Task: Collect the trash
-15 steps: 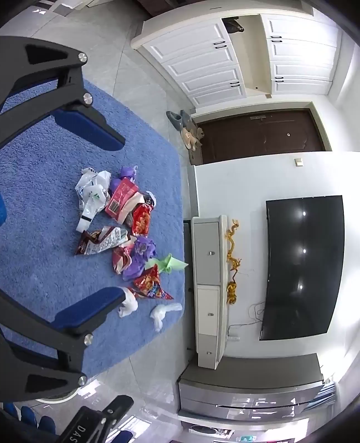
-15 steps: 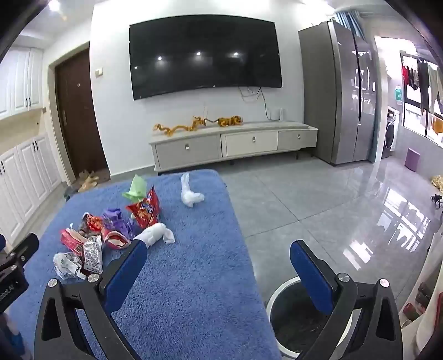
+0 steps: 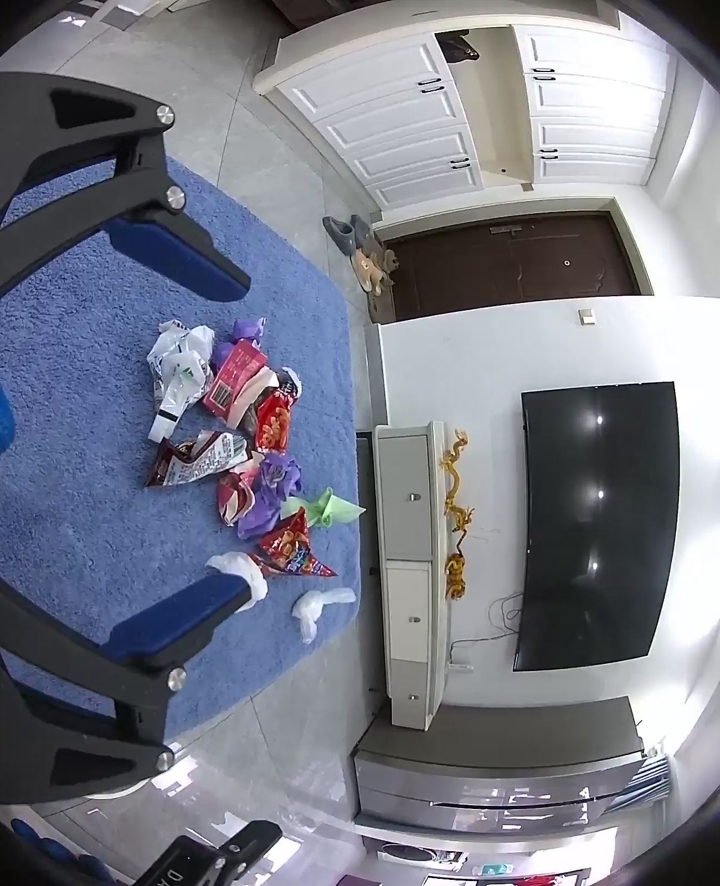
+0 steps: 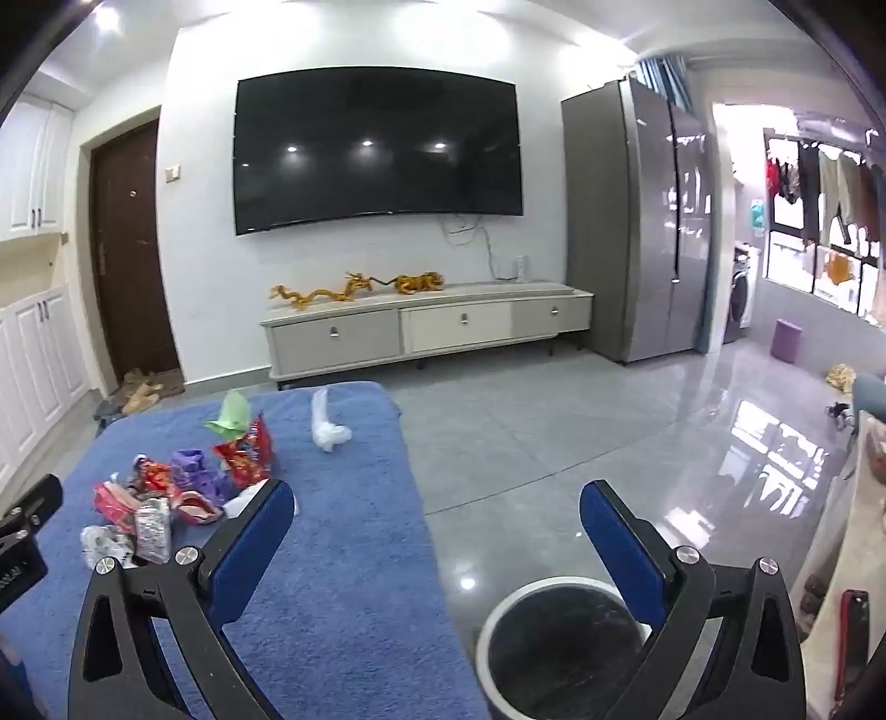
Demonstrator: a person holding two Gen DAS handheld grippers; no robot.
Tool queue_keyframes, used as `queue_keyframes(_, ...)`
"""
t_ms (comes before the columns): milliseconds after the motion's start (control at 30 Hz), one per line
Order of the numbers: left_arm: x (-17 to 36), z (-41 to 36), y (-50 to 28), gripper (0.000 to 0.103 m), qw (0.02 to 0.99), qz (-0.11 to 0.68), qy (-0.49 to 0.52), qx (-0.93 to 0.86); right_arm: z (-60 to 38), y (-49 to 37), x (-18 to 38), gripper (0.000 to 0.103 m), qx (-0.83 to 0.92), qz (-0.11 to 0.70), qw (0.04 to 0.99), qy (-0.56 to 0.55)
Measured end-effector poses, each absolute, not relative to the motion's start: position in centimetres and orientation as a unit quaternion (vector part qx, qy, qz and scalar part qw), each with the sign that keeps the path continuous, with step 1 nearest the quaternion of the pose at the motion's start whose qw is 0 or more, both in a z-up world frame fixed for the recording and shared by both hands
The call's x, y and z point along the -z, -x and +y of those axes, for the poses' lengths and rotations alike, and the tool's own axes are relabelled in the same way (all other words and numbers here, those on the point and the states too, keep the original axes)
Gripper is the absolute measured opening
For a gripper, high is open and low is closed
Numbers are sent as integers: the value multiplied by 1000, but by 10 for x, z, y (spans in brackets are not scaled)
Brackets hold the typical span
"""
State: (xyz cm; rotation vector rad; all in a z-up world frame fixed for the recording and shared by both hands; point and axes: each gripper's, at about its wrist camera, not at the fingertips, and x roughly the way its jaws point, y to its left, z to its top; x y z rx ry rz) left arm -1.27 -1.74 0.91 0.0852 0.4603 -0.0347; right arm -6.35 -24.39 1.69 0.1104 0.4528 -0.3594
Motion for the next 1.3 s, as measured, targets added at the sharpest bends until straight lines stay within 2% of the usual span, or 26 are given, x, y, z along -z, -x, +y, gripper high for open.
queue_keyframes(533,3,-22,2,99,969,243,-39,20,-253,64,-10,103,212,231,948,-54)
queue_keyframes(1300,-4,-40,-4,99,975,219,-24,37,-258,59,-12,103,225,222,948,-40)
